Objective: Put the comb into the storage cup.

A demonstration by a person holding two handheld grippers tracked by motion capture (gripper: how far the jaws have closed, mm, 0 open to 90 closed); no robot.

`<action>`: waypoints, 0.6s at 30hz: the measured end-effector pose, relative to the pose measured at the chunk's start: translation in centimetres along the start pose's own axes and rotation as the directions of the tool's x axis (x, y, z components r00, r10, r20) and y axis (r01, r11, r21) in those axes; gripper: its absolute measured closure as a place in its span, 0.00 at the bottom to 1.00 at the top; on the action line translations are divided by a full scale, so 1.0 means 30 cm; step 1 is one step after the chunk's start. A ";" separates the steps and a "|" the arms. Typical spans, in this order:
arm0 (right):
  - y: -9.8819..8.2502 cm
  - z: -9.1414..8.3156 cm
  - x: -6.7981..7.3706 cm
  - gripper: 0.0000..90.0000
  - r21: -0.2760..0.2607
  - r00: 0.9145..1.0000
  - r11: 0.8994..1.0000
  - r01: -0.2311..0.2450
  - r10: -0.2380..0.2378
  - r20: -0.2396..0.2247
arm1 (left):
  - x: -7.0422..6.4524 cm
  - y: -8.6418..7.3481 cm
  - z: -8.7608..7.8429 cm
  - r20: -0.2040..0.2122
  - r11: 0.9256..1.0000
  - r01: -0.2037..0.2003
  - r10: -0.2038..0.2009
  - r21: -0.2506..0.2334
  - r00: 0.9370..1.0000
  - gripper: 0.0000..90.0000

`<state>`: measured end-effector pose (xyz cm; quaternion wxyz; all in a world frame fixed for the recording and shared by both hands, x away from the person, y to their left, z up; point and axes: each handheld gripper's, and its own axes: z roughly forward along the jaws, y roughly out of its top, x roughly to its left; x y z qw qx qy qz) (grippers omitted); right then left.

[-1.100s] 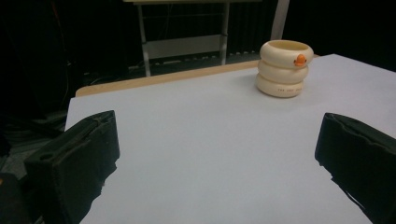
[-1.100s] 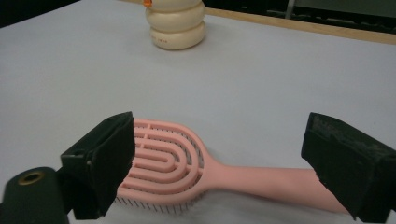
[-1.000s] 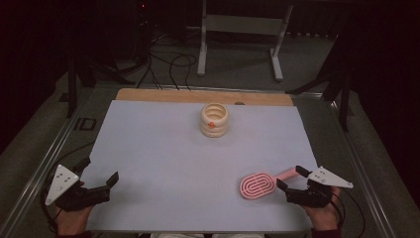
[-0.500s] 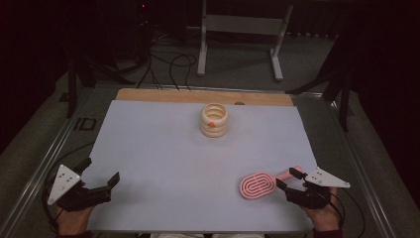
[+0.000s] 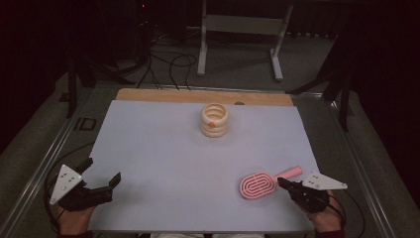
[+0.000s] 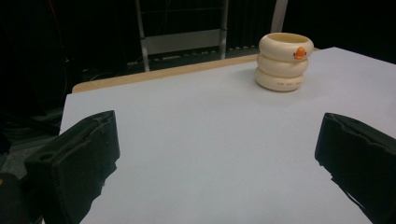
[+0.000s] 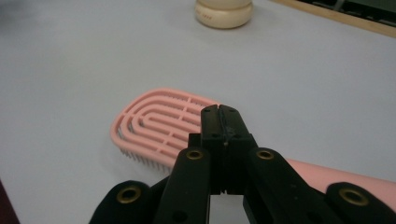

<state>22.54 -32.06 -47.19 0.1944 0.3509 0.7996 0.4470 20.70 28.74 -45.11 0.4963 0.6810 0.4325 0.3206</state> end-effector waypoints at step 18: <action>-0.011 0.039 0.032 1.00 0.101 0.985 0.990 0.102 -0.086 -0.151 | -0.007 -0.003 0.008 0.003 1.000 -0.007 0.007 0.013 1.000 0.01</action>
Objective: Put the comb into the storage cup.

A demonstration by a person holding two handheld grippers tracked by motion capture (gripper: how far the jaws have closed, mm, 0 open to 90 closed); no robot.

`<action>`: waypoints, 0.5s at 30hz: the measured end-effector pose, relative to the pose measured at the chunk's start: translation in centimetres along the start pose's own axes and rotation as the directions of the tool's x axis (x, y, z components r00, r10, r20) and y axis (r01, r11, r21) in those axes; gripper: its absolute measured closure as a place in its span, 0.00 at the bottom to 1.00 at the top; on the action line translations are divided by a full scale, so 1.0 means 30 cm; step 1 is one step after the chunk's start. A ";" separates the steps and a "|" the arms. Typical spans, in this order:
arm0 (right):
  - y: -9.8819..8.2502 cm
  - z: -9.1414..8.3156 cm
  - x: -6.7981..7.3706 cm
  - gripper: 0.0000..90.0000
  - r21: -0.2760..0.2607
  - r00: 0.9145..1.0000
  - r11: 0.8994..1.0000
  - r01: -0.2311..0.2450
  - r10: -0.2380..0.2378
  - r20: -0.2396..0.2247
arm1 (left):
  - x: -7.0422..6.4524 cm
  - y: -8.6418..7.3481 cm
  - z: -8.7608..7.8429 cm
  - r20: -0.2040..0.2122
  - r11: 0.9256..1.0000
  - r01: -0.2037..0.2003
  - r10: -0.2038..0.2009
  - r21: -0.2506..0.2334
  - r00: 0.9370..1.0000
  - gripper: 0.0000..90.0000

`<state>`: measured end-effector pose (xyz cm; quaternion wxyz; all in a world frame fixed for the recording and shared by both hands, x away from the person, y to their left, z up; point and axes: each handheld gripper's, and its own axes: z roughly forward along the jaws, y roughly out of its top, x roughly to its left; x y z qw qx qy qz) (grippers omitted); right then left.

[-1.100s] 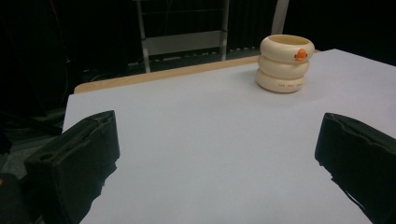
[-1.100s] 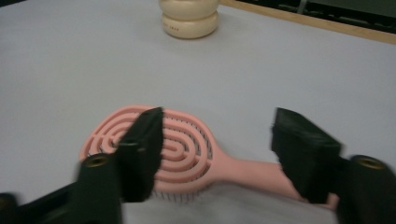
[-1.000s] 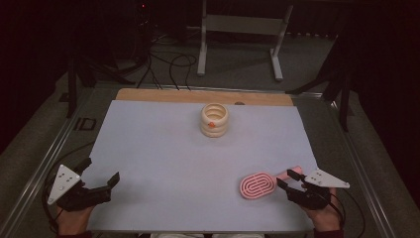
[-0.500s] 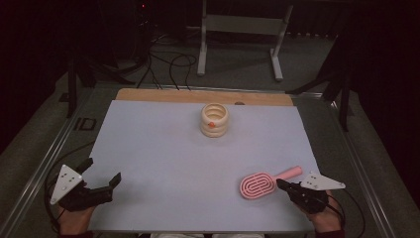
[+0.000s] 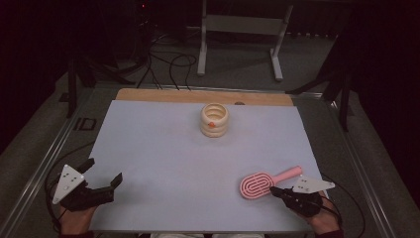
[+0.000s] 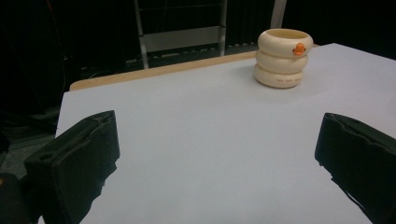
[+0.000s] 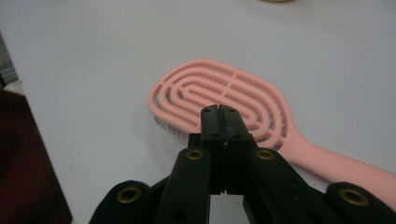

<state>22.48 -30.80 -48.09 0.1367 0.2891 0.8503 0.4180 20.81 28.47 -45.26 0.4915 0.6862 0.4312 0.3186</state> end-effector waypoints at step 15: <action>-0.006 0.045 0.028 1.00 0.063 0.995 0.995 0.073 -0.068 -0.074 | -0.007 -0.006 0.013 0.007 1.000 0.001 -0.001 0.010 1.000 0.01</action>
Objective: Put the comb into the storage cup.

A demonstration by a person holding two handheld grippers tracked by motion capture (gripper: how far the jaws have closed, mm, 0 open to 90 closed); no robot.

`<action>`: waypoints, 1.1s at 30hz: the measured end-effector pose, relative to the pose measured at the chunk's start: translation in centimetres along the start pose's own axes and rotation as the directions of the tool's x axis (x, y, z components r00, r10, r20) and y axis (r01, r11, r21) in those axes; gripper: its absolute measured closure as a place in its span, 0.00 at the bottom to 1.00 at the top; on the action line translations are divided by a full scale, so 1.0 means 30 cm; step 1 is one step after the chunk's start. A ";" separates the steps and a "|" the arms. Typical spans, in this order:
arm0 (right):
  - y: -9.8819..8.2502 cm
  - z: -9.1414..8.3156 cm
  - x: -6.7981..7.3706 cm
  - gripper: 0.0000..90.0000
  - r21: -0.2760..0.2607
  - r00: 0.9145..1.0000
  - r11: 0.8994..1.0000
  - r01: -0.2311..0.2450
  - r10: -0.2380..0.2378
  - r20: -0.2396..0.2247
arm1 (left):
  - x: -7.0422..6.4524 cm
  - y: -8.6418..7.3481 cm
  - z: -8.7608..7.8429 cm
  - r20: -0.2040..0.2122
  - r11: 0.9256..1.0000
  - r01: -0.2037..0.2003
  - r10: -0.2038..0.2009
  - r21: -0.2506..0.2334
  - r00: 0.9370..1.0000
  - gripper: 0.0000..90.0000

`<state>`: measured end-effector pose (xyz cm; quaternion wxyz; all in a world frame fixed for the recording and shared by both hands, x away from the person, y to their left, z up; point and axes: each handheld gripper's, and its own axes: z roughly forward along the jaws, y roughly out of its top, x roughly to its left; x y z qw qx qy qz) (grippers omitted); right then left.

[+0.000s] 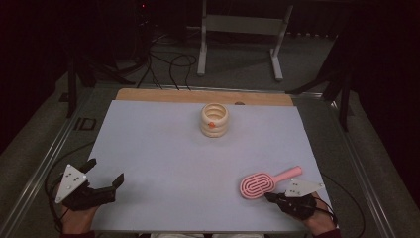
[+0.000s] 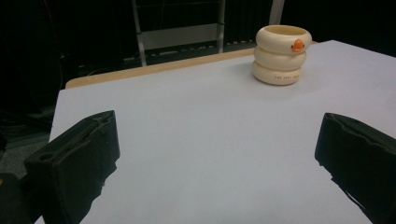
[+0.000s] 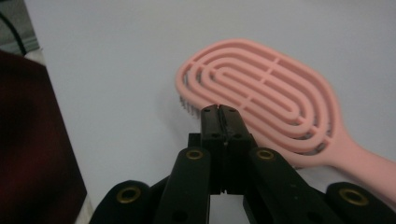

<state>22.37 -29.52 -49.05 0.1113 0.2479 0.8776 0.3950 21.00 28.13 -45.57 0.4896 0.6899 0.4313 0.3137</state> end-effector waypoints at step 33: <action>0.058 0.114 -0.010 1.00 0.109 0.998 0.992 0.061 -0.061 0.002 | -0.023 0.000 0.021 0.019 1.000 -0.013 0.013 0.018 1.000 0.01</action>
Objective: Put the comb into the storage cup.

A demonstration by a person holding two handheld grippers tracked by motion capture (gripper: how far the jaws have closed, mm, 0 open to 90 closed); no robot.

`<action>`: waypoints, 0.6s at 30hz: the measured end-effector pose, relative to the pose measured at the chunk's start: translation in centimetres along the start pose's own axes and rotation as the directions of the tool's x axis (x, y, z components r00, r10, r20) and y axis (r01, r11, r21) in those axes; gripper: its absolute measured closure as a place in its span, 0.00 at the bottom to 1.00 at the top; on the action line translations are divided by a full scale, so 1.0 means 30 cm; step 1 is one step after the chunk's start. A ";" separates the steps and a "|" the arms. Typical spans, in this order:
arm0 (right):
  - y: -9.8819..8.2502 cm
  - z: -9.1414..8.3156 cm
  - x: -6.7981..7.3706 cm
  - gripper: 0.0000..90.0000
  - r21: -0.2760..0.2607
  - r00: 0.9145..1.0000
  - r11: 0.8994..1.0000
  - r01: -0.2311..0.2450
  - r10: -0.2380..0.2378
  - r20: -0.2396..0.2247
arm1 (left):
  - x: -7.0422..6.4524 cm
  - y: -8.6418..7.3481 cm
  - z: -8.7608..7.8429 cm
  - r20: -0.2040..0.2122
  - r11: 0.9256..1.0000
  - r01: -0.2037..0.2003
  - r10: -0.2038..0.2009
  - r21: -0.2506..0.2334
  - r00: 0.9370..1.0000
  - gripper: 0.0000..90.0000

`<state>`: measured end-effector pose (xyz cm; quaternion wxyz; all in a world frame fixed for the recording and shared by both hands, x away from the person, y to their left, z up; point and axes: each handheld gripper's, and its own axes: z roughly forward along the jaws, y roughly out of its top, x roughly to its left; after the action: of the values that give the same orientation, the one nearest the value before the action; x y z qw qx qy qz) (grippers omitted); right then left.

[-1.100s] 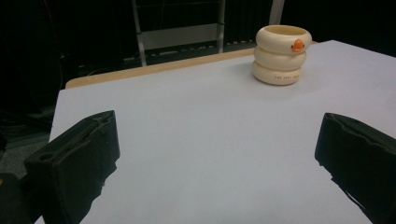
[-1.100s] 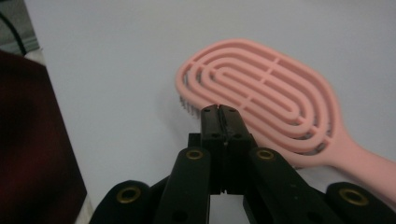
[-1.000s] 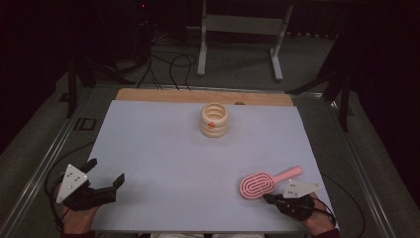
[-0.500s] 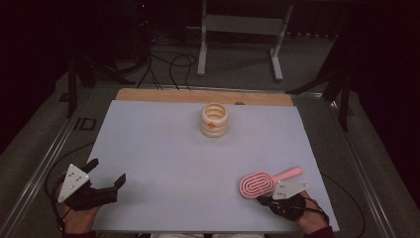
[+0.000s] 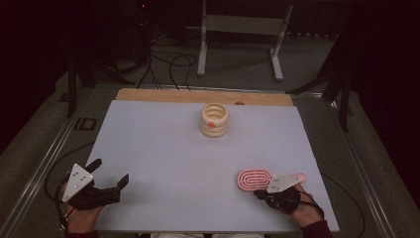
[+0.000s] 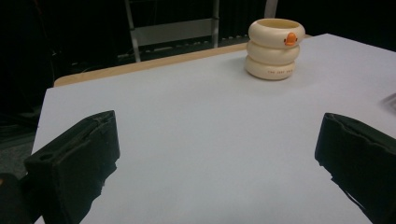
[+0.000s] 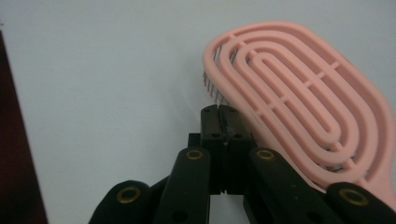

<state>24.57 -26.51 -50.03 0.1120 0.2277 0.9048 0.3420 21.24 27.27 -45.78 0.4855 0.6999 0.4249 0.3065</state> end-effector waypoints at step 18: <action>-0.004 0.015 -0.057 1.00 0.007 0.996 0.999 -0.051 0.051 0.070 | -0.010 -0.002 0.007 0.006 1.000 -0.009 0.009 0.007 1.000 0.01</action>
<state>26.19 -27.17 -50.37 0.1337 0.2630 0.8957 0.3327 21.28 26.93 -45.91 0.4828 0.7044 0.4213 0.3053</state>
